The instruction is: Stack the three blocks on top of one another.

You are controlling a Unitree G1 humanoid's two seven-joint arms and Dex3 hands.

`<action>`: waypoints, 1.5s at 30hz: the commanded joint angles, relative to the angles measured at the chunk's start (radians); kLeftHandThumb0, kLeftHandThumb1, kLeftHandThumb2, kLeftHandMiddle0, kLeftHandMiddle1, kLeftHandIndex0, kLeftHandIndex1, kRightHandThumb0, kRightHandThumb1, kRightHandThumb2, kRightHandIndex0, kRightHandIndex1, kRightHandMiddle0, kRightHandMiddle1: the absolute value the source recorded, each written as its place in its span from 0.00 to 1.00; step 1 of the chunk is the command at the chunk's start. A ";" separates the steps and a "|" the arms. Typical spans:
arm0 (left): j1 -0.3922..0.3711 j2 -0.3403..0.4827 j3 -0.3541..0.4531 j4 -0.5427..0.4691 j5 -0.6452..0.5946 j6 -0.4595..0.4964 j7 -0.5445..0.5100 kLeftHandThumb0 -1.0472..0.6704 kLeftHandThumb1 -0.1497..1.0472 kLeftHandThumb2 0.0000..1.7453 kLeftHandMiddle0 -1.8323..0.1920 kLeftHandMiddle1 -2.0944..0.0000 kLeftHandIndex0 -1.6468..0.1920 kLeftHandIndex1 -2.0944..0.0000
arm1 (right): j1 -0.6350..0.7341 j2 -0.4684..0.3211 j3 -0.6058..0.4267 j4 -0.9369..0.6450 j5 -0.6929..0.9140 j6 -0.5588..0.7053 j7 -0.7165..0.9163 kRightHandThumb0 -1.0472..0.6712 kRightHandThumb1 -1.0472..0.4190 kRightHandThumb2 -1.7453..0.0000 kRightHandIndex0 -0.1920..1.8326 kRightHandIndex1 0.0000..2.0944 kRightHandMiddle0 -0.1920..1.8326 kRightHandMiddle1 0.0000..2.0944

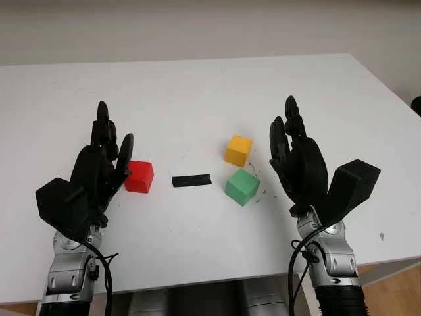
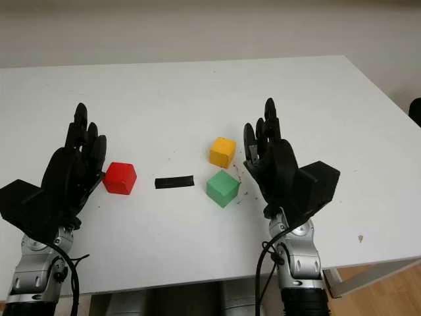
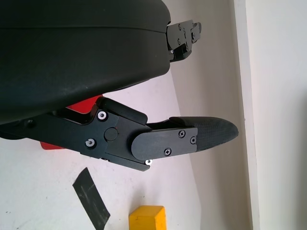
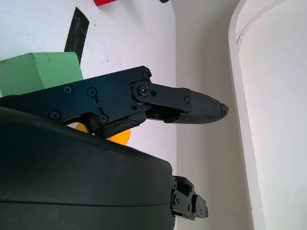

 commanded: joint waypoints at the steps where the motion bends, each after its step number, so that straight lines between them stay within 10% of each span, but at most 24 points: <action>1: 0.014 0.000 -0.008 -0.028 0.006 0.001 -0.002 0.20 1.00 0.30 1.00 1.00 1.00 0.99 | 0.008 -0.006 0.001 -0.035 0.003 0.006 0.004 0.24 0.00 0.70 0.02 0.03 0.03 0.03; 20: -0.024 0.087 0.034 -0.070 0.014 0.020 -0.034 0.20 1.00 0.24 0.99 0.98 0.98 0.97 | -0.070 -0.054 -0.008 0.001 0.004 0.021 0.059 0.26 0.00 0.67 0.02 0.02 0.02 0.02; 34: -0.167 0.421 0.032 -0.002 0.240 -0.008 -0.122 0.24 0.96 0.03 0.65 0.95 0.64 0.90 | -0.324 -0.215 -0.057 0.191 0.030 0.083 0.172 0.25 0.00 0.64 0.03 0.03 0.04 0.03; 45: -0.316 0.704 -0.152 0.055 0.491 -0.055 -0.389 0.19 0.89 0.02 0.74 0.99 0.68 0.94 | -0.436 -0.257 -0.050 0.294 0.022 0.117 0.239 0.26 0.00 0.62 0.01 0.02 0.02 0.02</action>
